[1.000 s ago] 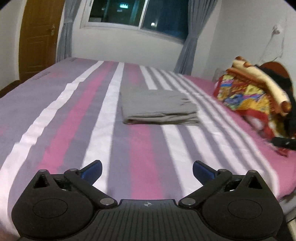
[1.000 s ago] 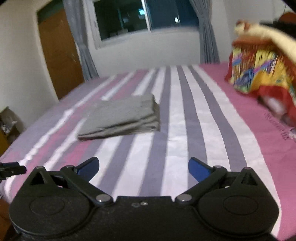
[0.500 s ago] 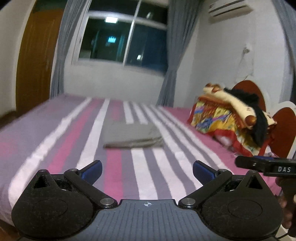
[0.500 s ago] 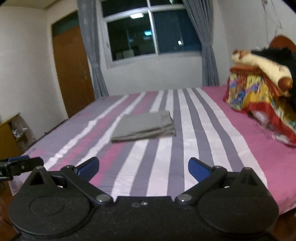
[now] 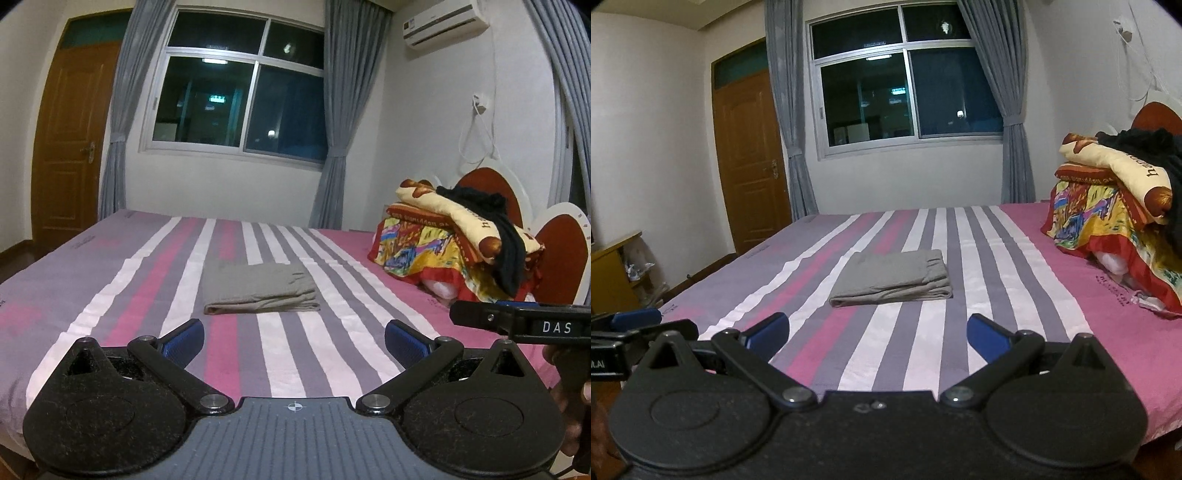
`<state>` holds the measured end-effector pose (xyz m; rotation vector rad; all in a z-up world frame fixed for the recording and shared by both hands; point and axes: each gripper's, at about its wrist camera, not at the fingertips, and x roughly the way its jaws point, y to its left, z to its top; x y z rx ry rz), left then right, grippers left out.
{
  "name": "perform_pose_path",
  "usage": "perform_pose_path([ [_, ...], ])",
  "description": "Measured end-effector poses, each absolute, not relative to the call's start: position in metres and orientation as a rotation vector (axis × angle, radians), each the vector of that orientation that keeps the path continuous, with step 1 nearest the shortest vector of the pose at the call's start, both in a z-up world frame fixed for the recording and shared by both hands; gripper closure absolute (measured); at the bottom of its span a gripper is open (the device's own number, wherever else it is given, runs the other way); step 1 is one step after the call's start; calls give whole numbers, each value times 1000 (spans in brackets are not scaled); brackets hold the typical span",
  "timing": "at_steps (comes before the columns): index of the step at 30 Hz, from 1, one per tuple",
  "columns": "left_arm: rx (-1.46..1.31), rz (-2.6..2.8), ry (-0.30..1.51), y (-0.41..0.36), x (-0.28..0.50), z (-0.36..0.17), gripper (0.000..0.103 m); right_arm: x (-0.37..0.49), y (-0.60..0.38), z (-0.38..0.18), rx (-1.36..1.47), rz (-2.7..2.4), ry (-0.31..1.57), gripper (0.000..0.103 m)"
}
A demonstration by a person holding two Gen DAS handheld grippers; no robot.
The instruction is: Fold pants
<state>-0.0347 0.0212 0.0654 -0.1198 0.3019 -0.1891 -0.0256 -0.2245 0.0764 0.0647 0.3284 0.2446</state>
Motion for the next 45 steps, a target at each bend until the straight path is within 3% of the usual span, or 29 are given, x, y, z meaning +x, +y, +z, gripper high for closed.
perform_pose_path([
  [45,-121,-179,297,24,-35,62,0,-43,-222,75,48,254,295,1],
])
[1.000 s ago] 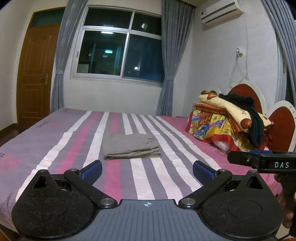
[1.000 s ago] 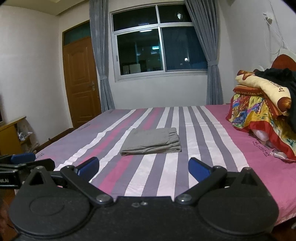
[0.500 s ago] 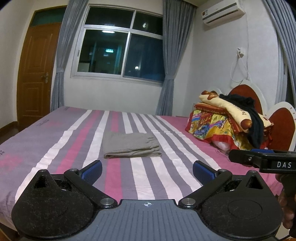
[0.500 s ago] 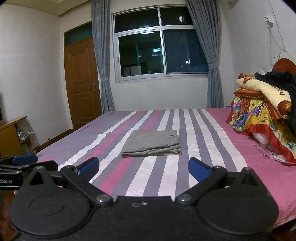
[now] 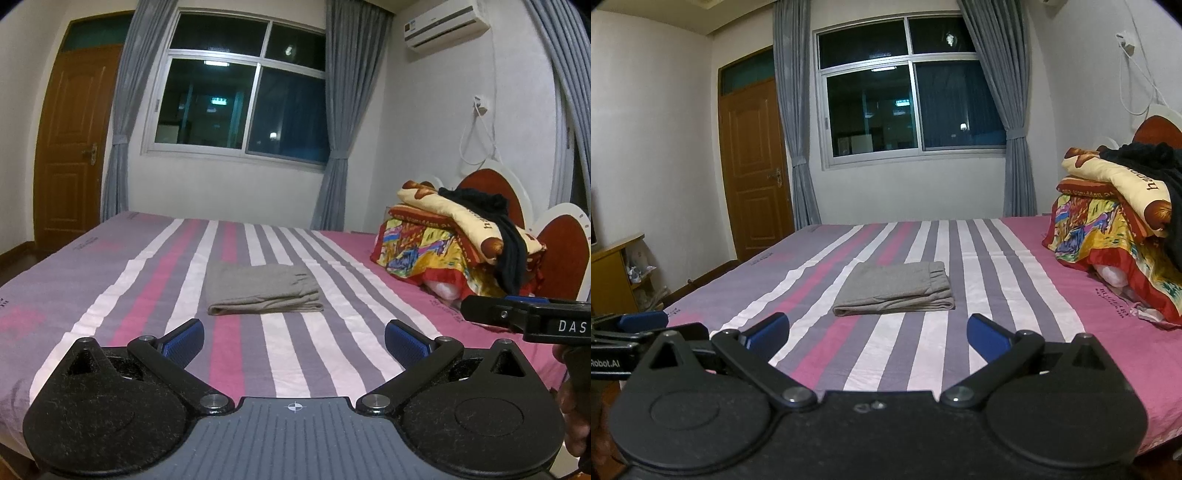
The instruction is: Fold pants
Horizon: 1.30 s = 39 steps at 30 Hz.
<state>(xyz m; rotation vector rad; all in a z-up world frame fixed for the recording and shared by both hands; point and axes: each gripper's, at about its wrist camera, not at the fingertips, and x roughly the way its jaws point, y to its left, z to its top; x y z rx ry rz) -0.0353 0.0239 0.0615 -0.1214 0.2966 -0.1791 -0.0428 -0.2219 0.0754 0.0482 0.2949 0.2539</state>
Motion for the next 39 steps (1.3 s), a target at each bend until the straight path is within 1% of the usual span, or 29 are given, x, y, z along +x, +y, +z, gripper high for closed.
perform_pose_path([
  [39,-105,-196,279,20,-40,64,0,-44,-209,82,49,232,285,0],
])
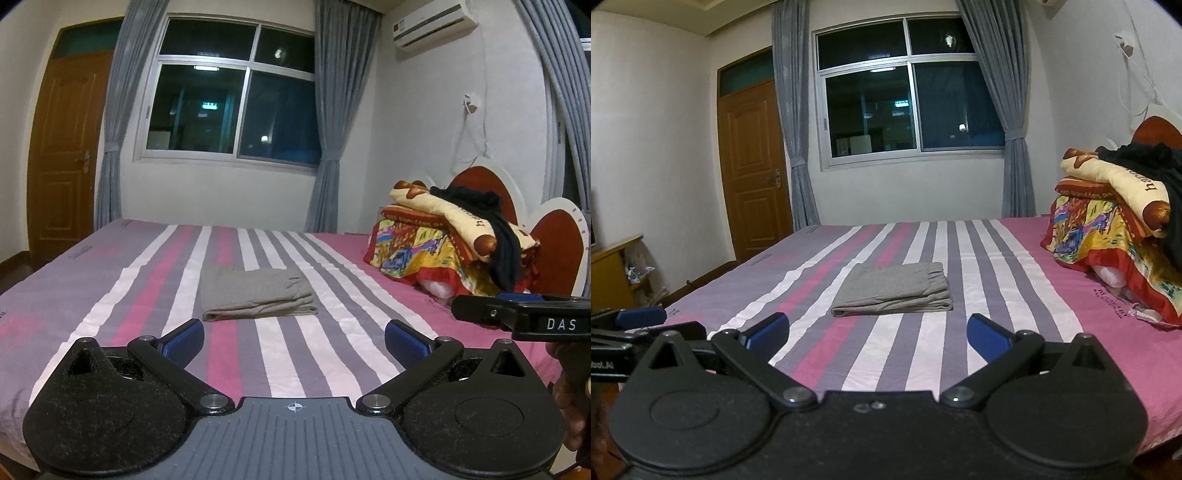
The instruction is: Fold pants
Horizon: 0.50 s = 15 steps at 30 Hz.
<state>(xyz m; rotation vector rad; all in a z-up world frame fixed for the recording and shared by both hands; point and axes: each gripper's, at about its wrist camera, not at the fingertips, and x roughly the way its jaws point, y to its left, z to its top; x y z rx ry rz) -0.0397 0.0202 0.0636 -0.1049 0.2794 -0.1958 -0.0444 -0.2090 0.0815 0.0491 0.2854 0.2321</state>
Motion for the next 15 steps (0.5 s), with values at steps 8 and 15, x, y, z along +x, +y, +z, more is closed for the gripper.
perform_pose_path([
  [8,-116,-207,251,27,-41,67,0,-45,-205,82,48,220,279,0],
  [15,-107,-215,224,26,-44,69,0,-45,-204,82,46,218,280,0],
])
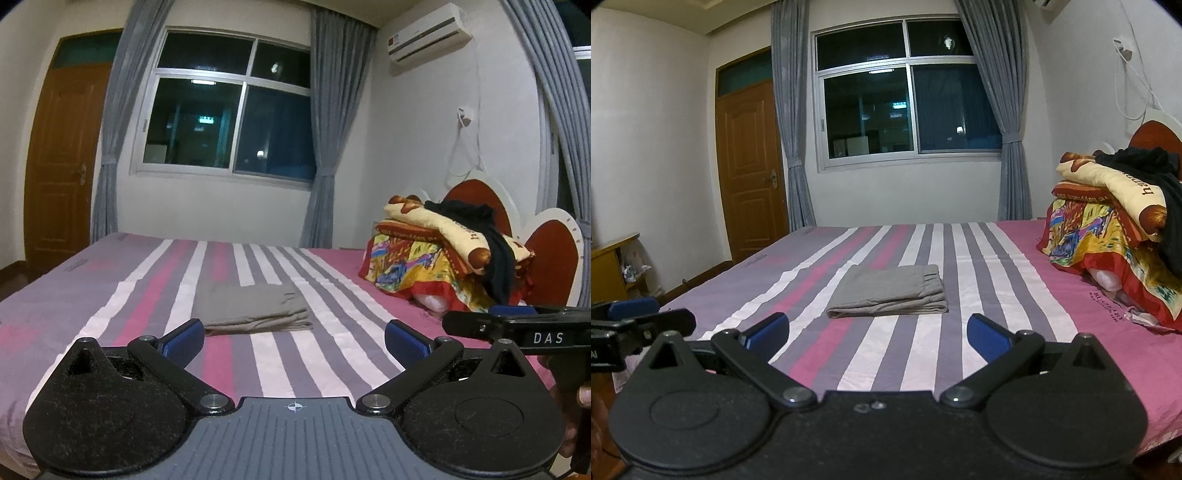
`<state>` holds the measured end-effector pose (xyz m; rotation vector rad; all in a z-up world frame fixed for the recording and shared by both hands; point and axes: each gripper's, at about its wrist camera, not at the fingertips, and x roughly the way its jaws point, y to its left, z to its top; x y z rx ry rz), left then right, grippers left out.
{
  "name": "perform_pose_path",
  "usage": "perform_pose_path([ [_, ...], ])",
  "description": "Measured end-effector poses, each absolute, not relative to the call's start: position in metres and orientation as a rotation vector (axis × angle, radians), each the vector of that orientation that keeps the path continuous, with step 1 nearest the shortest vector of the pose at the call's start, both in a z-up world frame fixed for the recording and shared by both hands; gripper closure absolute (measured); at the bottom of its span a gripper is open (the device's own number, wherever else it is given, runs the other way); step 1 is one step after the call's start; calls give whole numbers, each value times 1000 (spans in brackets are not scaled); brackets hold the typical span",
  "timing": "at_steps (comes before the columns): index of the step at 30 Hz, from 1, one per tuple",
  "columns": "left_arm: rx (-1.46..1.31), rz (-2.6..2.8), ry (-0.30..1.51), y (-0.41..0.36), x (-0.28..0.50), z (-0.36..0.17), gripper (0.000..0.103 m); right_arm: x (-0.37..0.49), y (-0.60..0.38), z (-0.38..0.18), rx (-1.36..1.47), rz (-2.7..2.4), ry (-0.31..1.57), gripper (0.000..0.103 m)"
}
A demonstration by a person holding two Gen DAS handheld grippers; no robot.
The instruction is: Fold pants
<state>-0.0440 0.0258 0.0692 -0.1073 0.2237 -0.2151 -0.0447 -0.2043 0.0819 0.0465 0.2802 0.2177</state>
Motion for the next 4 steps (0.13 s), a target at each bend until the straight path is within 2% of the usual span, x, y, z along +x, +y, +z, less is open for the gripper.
perform_pose_path([
  [4,-108,-214,217,25,-45,70,0,-45,-205,82,47,220,280,0],
])
